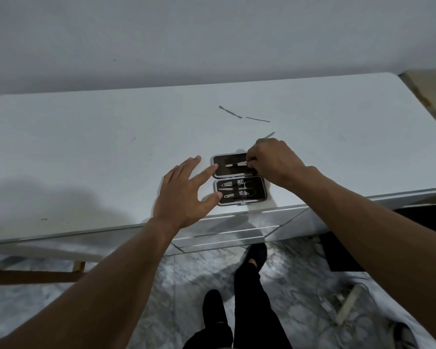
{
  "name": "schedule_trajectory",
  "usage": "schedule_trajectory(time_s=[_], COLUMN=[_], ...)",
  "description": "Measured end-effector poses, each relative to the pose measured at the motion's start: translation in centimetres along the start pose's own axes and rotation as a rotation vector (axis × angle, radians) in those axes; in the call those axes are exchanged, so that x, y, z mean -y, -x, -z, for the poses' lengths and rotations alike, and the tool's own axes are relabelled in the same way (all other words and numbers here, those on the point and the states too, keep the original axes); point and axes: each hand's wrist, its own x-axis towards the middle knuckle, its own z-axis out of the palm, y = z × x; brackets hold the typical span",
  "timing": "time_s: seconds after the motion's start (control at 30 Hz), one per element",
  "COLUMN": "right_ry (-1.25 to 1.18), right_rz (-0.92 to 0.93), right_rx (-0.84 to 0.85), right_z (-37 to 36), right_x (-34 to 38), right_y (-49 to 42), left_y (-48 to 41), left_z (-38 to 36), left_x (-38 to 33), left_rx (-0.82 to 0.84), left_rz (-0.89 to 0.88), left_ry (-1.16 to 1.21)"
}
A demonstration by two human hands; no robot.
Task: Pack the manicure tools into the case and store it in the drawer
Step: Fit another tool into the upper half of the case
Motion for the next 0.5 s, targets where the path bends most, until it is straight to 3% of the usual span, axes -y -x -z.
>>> schedule_trajectory(time_s=[0.5], right_ry=[-0.065], right_rz=[-0.013], right_rx=[0.039], right_z=[-0.6], right_x=[0.5], right_y=[-1.2], left_y=[0.0], left_z=[-0.1], left_x=[-0.1], left_rx=[-0.015], left_rz=[0.007], left_ry=[0.010])
